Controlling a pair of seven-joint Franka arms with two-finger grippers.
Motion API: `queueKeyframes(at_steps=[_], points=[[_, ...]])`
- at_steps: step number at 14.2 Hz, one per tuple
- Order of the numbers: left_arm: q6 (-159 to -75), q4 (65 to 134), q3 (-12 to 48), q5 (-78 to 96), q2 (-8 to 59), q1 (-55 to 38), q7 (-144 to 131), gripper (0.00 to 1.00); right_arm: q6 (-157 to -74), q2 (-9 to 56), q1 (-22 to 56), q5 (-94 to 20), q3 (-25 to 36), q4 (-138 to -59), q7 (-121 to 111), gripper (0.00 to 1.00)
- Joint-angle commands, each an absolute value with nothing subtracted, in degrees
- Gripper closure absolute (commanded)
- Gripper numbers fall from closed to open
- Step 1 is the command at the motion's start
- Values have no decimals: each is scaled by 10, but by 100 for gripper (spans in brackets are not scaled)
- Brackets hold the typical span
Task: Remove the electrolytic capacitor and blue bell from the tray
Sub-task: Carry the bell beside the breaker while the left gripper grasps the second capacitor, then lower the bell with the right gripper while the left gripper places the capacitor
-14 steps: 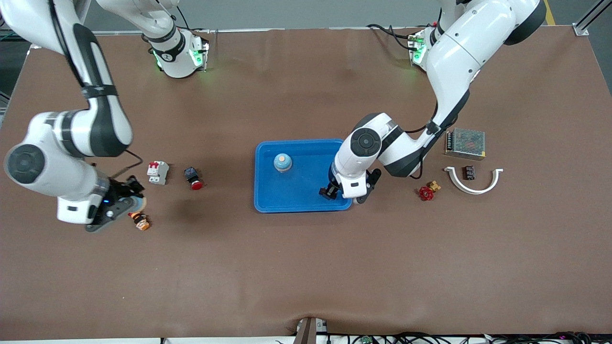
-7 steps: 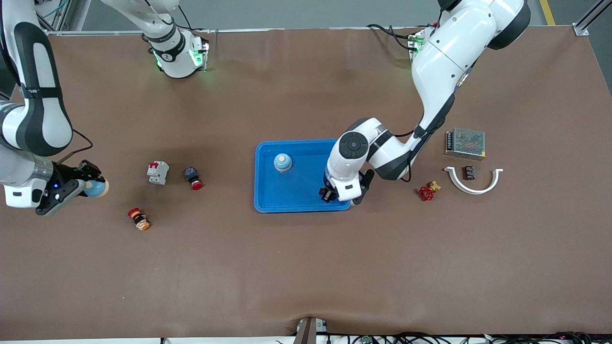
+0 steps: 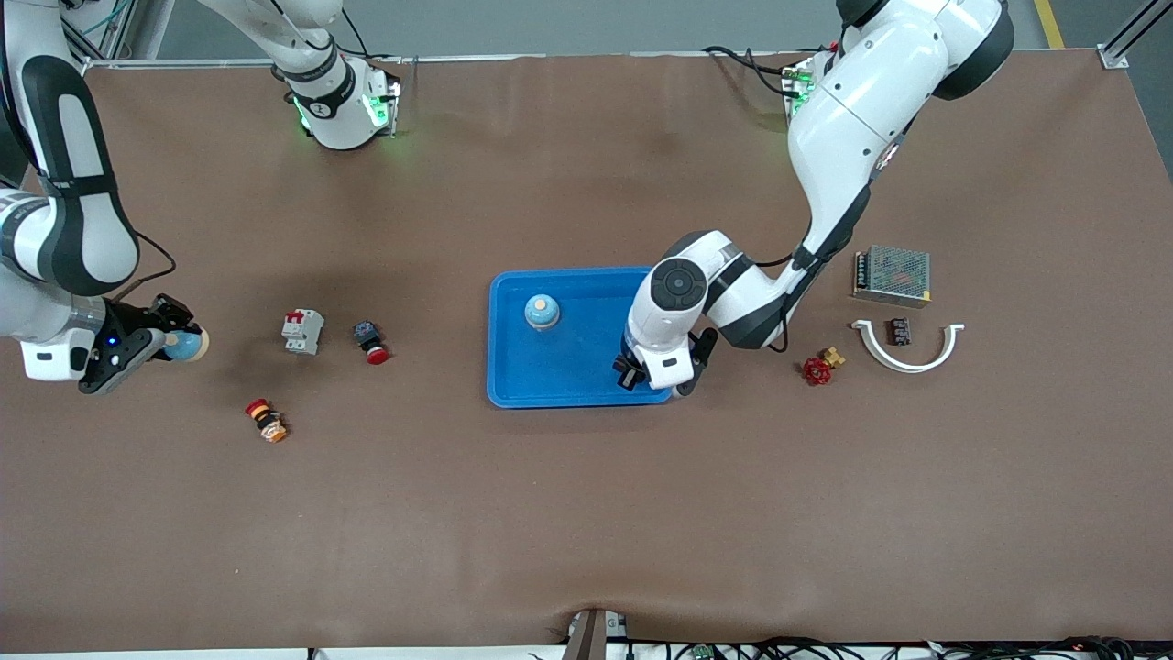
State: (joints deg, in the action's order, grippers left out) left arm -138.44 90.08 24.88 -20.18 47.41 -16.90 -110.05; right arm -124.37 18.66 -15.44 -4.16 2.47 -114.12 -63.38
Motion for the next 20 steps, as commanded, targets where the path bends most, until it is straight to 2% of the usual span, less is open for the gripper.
queueKeyframes(at_steps=[1,4,9,14,20], points=[[-1374,896,245,-205,461,-166,-1076,100,-1280,168,-180,-51,14,-1182,-678,68],[-1316,895,247,-204,429,-161,-1028,100,-1356,166,-192,-51,14,-1231,-712,68],[-1208,896,251,-194,372,-119,-885,100,-1409,166,-194,-51,13,-1268,-715,68],[-1087,905,254,-192,345,-46,-679,100,-1454,170,-192,-52,11,-1295,-715,69],[-1069,942,257,-191,316,52,-502,100,-1497,173,-187,-53,10,-1324,-714,69]])
